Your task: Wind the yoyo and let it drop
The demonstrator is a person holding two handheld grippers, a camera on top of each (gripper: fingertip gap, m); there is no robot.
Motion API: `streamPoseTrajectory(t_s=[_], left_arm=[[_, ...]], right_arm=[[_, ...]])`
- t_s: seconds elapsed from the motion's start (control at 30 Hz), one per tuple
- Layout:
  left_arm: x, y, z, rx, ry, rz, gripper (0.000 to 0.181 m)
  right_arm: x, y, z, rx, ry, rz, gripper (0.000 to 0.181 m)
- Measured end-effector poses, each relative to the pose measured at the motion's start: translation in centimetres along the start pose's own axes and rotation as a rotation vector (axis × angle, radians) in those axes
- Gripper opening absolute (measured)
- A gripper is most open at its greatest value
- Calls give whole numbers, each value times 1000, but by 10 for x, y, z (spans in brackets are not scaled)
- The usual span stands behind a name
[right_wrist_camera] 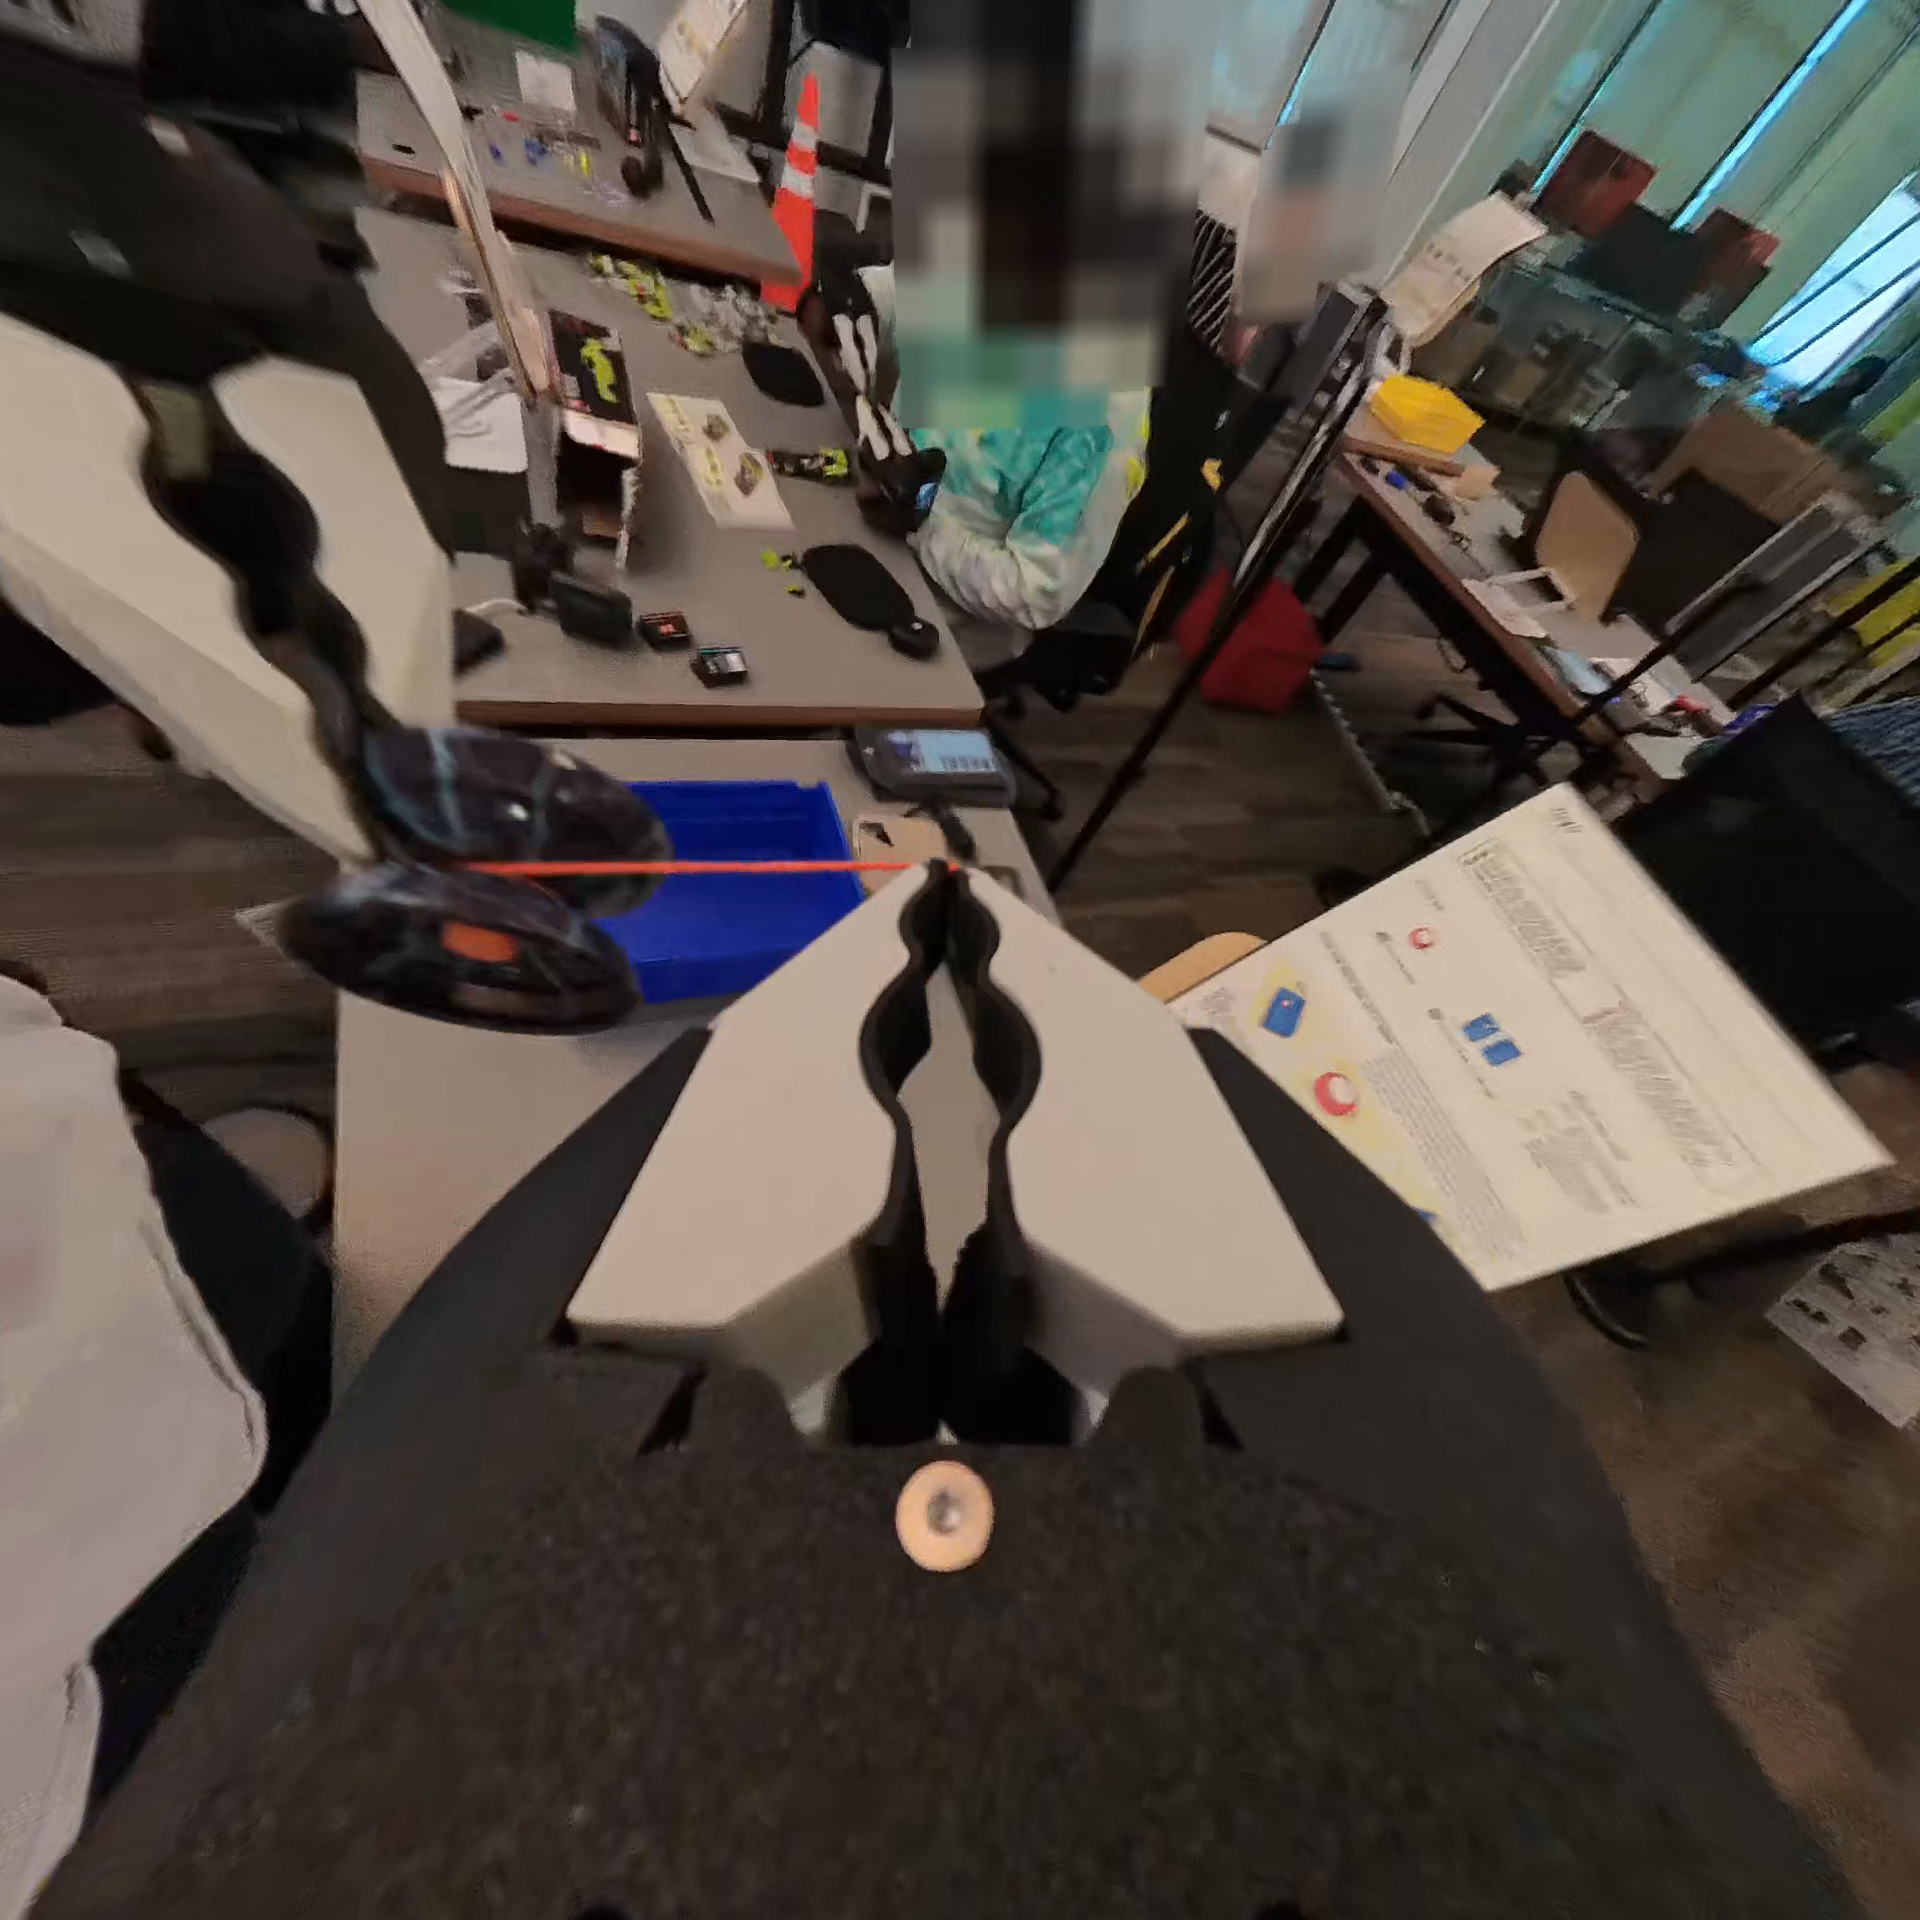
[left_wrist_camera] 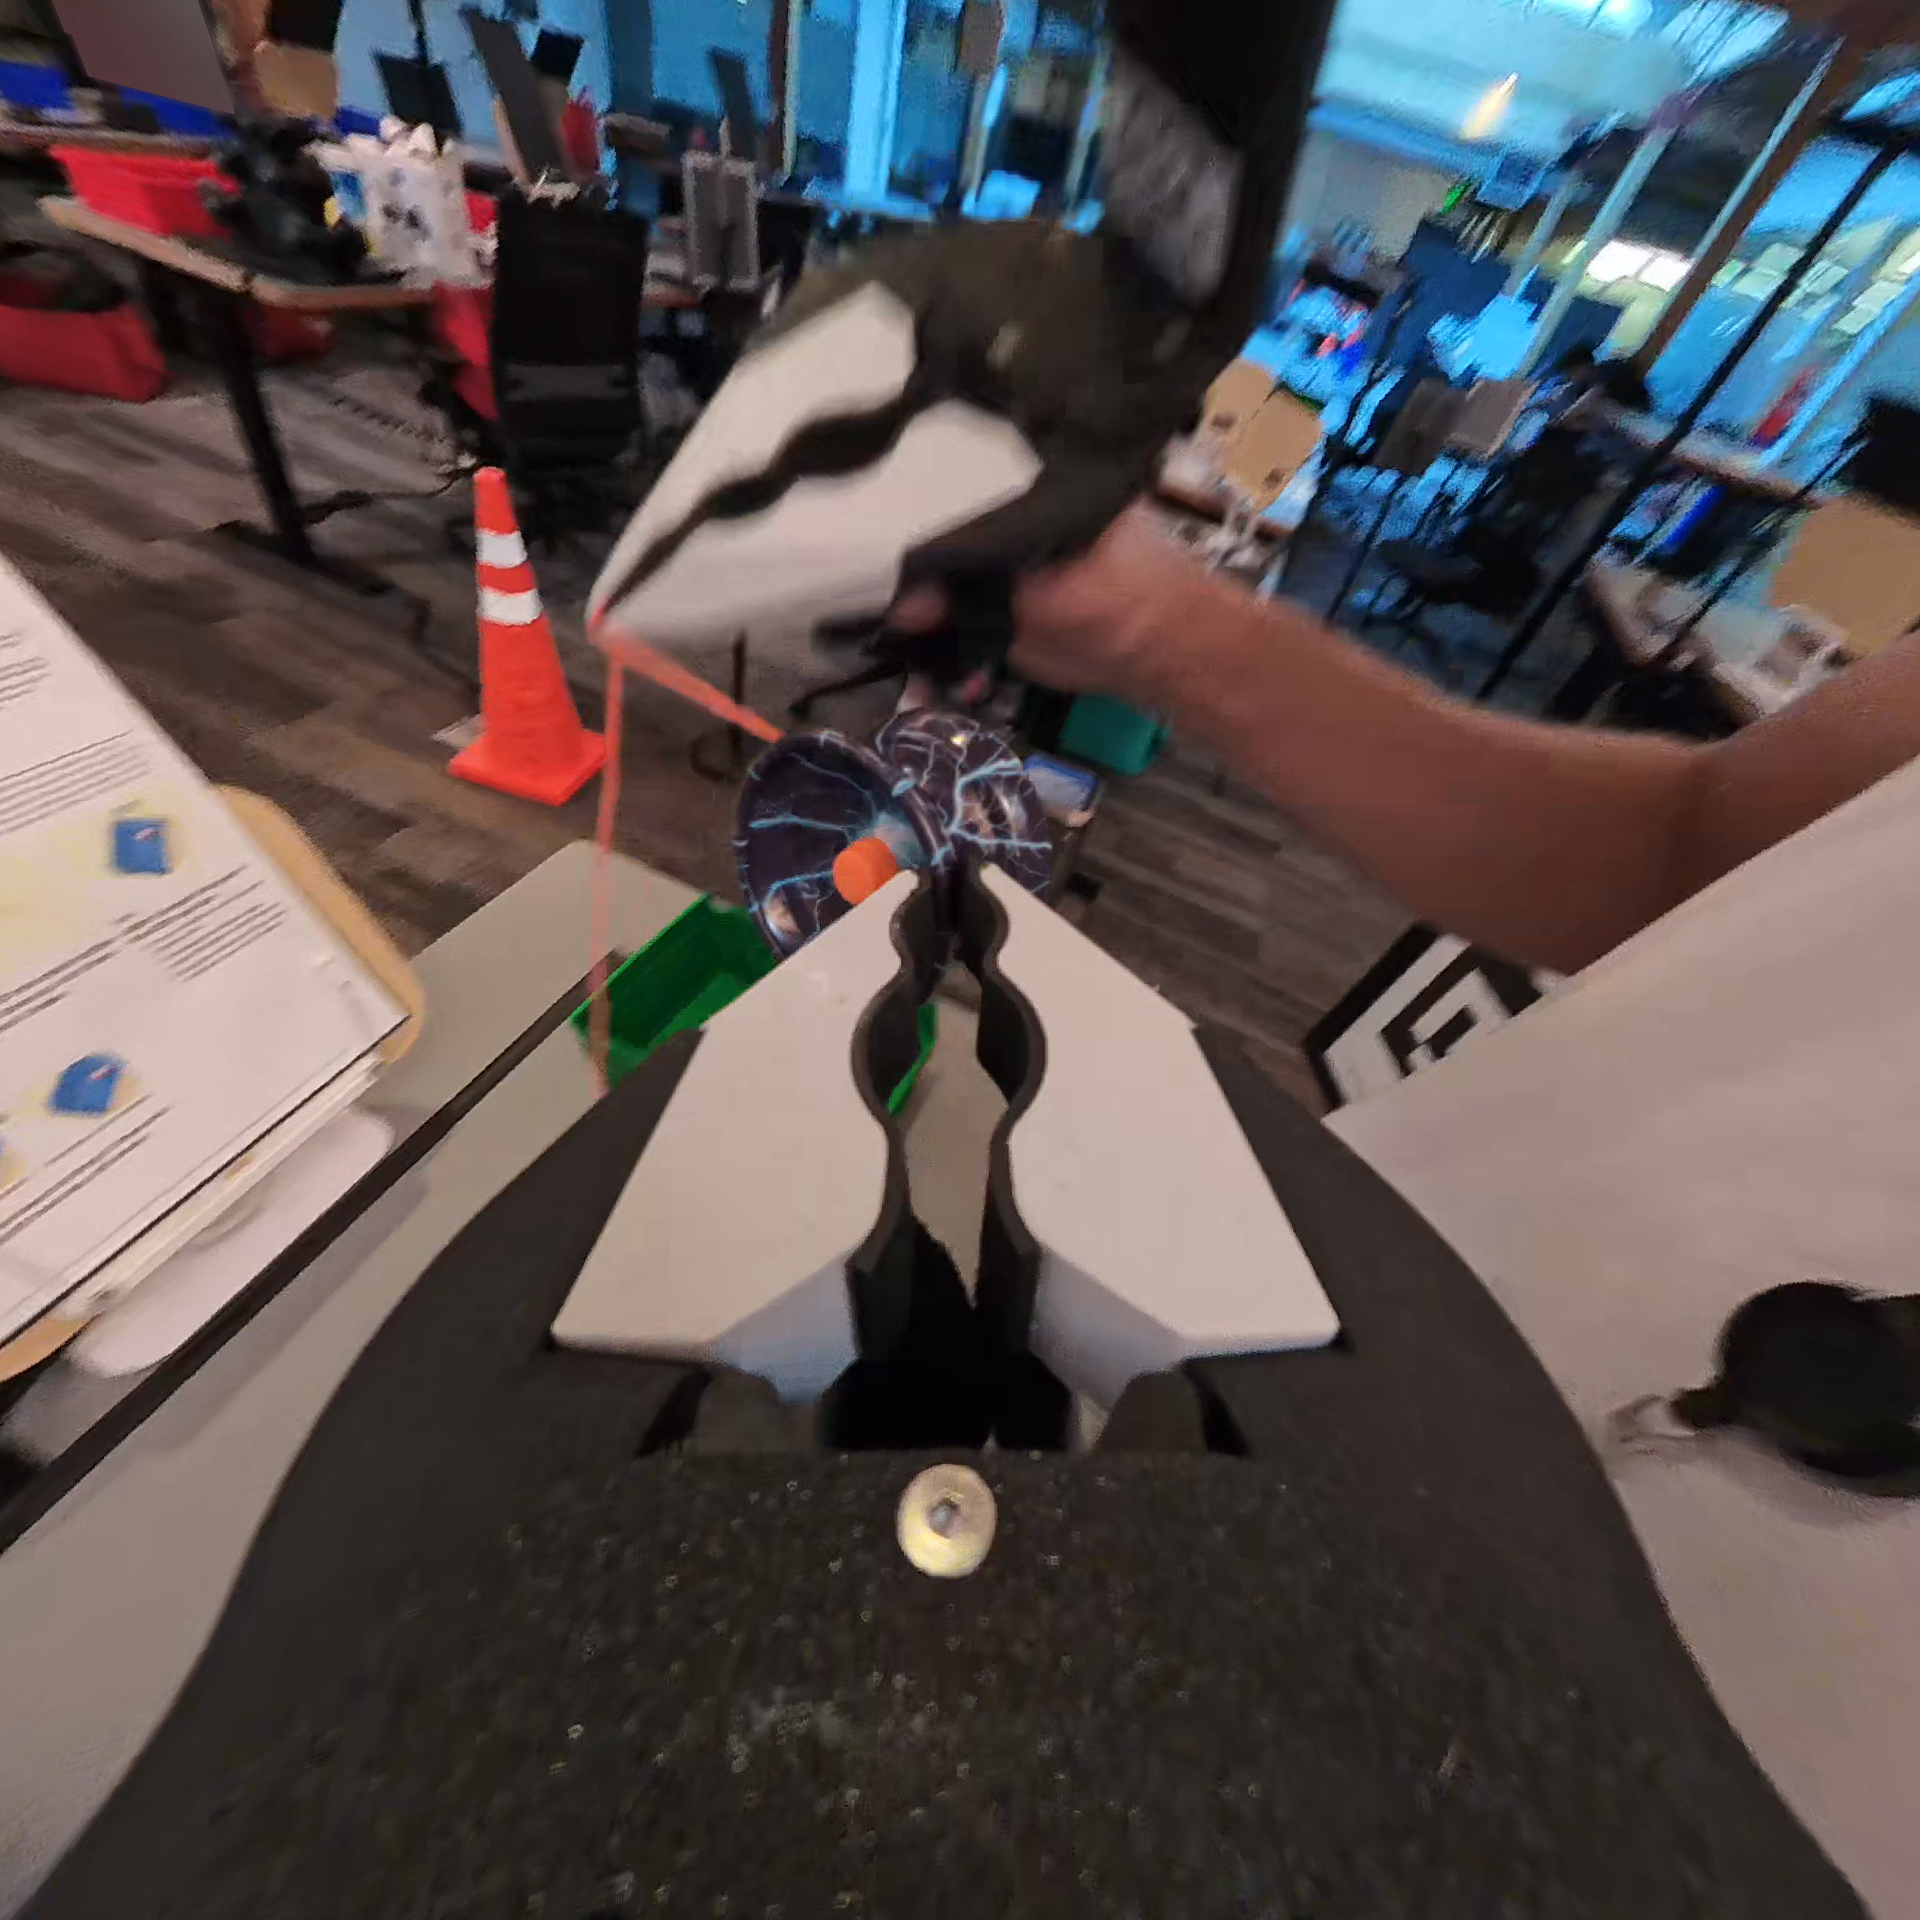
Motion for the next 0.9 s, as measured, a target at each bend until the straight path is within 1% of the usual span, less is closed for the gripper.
streamPoseTrajectory(t_s=[0.07,0.13,0.23,0.3,0.33,0.43,0.53,0.6,0.63,0.7,0.73,0.8,0.9], left_arm=[[9,-15,0,77,58,-57,0],[7,-27,-2,151,83,-119,1],[-12,-36,-7,220,69,-198,1],[-29,-37,-14,244,41,-239,0],[-36,-37,-19,264,25,-253,0],[-52,-41,-31,309,-15,-272,0],[-65,-36,-37,273,-106,-216,1],[-75,-26,-38,199,-198,-139,1],[-79,-18,-38,153,-245,-105,1],[-83,-3,-36,63,-306,-48,1],[-83,5,-35,12,-325,-22,1],[-77,18,-32,-59,-326,21,1],[-56,25,-25,-81,-240,29,1]], right_arm=[[-13,16,16,15,-49,56,0],[-41,27,30,69,-158,122,0],[-84,21,40,248,-296,339,0],[-105,9,39,359,-364,486,0],[-115,6,38,387,-400,541,0],[-150,8,41,328,-538,613,0],[-167,1,39,341,-586,636,0],[-168,-5,34,331,-610,650,0],[-164,-8,31,313,-596,645,0],[-147,-17,22,313,-526,570,0],[-133,-22,17,310,-467,531,0],[-100,-31,4,308,-347,457,0],[-50,-31,-11,248,-170,335,0]])
Point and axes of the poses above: each gripper's, where its closed fingertips meet, z out along the fingers, y out of its underside, x = y × z across the jaws, the point moved 2 cm from there along -z, back along the fingers, and after that the axes turned 4 degrees about x, right-handed, at the moved point
